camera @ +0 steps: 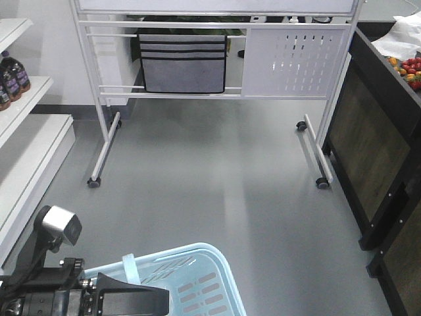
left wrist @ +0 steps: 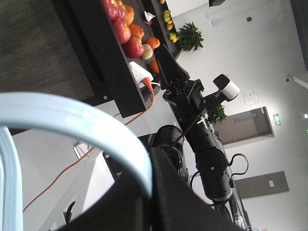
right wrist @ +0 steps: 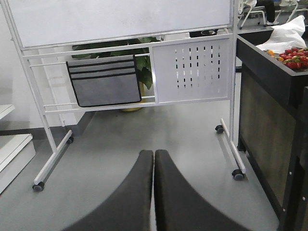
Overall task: Place coke in basket with both arms
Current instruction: 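Drive the base past the whiteboard stand carrying the basket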
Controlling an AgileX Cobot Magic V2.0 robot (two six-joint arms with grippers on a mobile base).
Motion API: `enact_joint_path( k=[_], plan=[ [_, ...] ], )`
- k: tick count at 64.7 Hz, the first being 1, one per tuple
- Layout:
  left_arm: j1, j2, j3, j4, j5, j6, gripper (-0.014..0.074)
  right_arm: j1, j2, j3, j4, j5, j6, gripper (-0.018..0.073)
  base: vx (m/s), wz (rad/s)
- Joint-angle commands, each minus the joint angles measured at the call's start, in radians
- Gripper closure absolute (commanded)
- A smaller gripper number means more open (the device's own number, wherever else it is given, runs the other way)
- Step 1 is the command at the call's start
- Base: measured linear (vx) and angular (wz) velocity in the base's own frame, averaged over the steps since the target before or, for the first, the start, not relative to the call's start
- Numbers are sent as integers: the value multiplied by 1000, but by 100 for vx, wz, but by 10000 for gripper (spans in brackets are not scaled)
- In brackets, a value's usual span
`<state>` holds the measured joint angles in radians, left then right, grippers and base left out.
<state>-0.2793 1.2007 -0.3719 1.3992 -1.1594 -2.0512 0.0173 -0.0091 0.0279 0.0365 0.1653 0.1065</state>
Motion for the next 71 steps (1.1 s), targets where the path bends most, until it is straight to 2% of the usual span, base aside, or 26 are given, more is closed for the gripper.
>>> enact_joint_path(
  k=[1, 71],
  plan=[
    [-6, -22, -22, -71, -219, 7, 603, -6, -18, 15, -3, -69, -5, 564, 21, -11],
    [-6, -22, -22, -71, -219, 7, 603, -6, -18, 15, -3, -71, -5, 564, 22, -3]
  ],
)
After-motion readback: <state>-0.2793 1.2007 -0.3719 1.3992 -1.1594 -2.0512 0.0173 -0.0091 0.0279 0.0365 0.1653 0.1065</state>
